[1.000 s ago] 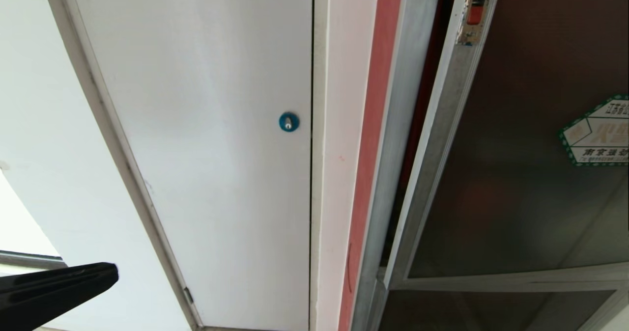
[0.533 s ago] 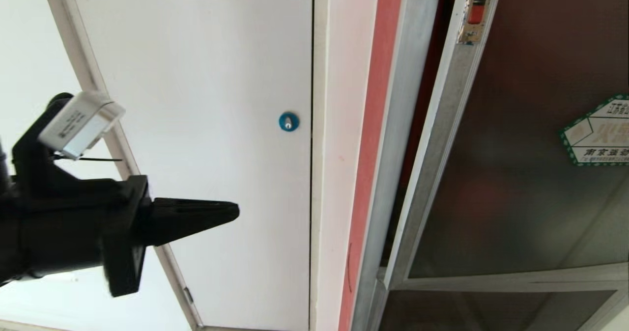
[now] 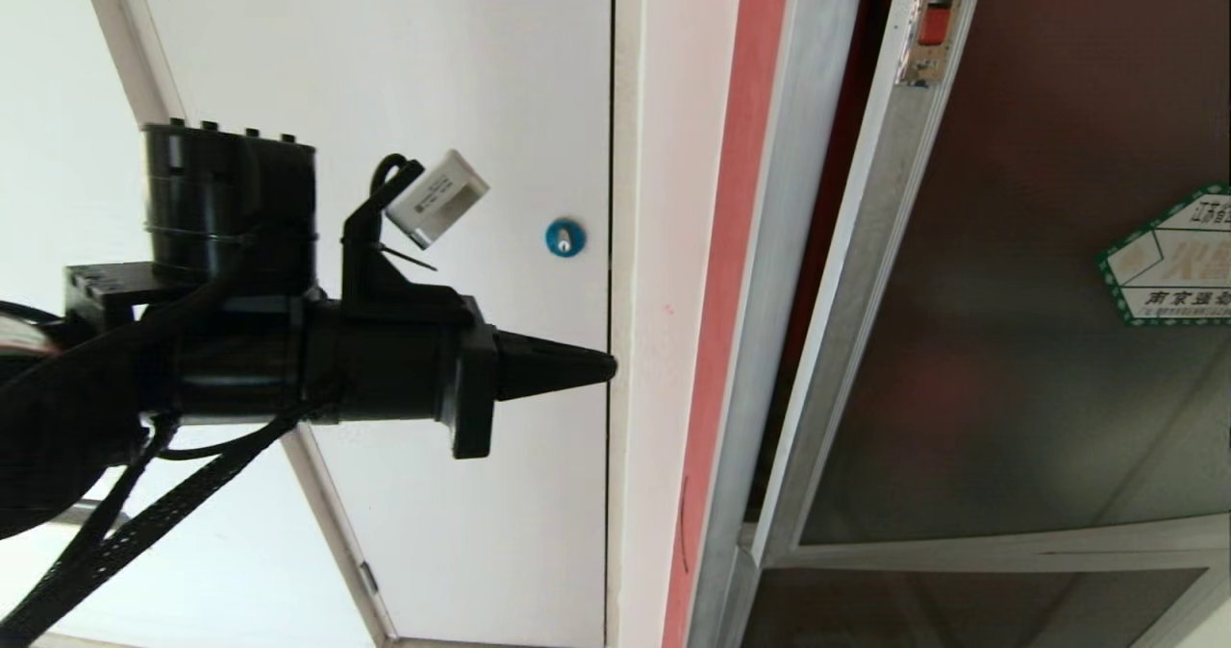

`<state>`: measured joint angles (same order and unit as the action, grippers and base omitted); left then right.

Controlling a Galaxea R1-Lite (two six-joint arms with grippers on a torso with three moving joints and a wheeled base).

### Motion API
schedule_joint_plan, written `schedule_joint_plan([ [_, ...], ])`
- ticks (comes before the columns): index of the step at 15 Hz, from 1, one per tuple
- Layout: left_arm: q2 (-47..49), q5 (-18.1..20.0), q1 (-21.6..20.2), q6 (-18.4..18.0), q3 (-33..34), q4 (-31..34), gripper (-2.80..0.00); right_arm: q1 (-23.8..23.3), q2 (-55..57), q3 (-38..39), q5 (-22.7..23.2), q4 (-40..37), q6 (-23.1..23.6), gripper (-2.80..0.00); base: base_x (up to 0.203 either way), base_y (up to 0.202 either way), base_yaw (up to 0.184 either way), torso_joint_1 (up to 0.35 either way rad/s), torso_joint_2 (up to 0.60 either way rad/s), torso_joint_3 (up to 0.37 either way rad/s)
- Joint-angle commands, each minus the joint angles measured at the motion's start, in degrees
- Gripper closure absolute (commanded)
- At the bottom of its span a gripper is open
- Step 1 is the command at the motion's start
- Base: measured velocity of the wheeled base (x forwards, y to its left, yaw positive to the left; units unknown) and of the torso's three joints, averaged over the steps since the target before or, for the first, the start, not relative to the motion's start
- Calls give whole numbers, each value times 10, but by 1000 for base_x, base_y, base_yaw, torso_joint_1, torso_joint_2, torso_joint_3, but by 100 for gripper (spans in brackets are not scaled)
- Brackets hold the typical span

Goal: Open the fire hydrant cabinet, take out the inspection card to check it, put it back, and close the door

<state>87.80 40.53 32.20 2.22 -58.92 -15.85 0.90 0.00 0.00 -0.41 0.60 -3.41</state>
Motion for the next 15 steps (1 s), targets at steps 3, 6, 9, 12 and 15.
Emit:
schedule_joint_plan([
  [3, 66, 1, 27, 0, -39, -1, 0, 0, 1, 2, 0, 0, 0, 0, 0, 0, 0, 0, 0, 0],
  [6, 110, 1, 42, 4, -74, -1, 0, 0, 1, 2, 0, 0, 0, 0, 0, 0, 0, 0, 0, 0],
  [9, 127, 1, 59, 25, -104, -1, 0, 1, 1, 2, 1, 0, 0, 0, 0, 0, 0, 0, 0, 0],
  [12, 154, 0, 82, 37, -133, -2, 0, 0, 1, 2, 0, 0, 0, 0, 0, 0, 0, 0, 0, 0],
  [15, 179, -7, 102, 40, -150, -4, 0, 1, 1, 2, 0, 0, 0, 0, 0, 0, 0, 0, 0, 0],
])
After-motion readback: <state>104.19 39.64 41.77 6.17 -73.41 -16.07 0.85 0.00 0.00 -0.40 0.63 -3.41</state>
